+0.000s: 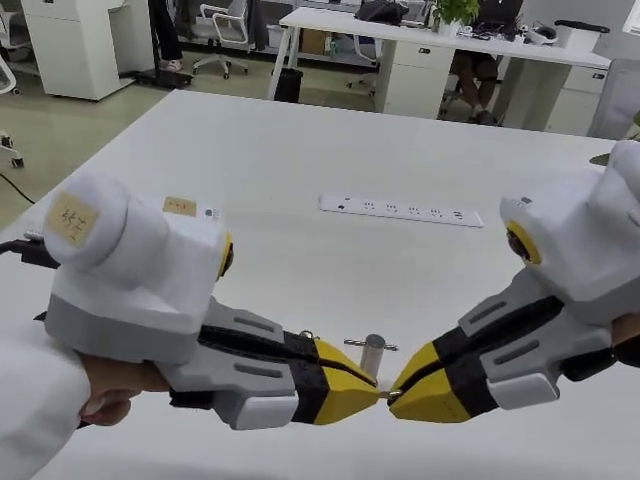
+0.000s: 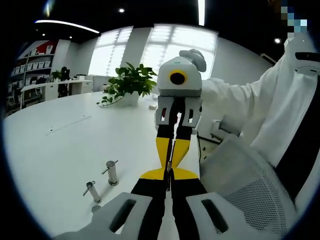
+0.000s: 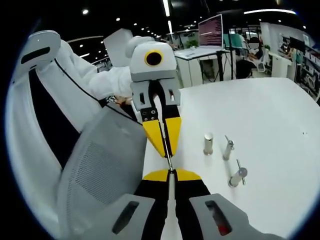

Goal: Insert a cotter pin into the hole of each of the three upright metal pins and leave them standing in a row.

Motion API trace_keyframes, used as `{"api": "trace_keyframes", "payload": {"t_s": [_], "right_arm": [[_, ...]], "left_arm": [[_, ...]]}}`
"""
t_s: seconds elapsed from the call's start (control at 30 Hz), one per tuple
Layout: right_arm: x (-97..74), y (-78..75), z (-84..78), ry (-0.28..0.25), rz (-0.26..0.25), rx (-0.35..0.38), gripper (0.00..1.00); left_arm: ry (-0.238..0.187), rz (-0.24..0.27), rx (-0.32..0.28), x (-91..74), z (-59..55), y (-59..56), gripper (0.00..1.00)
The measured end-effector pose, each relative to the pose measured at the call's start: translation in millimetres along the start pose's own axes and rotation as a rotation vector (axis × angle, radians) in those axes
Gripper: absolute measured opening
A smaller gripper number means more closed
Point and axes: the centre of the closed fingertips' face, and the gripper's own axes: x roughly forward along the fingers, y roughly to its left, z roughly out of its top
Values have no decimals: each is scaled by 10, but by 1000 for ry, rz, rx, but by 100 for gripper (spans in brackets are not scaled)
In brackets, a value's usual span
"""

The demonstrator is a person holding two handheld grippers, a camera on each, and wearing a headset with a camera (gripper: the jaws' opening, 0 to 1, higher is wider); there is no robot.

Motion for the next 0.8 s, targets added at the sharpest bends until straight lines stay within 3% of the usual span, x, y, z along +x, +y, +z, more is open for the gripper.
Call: {"api": "trace_keyframes", "payload": {"t_s": [0.23,0.33,0.53,0.7,0.8], "right_arm": [[3,61,-31,18,18,-16,0],[-3,51,4,-17,13,30,0],[-8,57,31,-42,13,14,0],[6,18,61,-64,-4,24,0],[26,-23,67,-72,-21,24,0]], "left_arm": [[15,-29,25,8,-15,-52,0],[4,-30,-1,-5,-1,-49,0],[-7,-44,4,-27,23,-62,0],[-22,-1,66,-46,46,20,3],[-33,69,96,-76,54,164,10]]}}
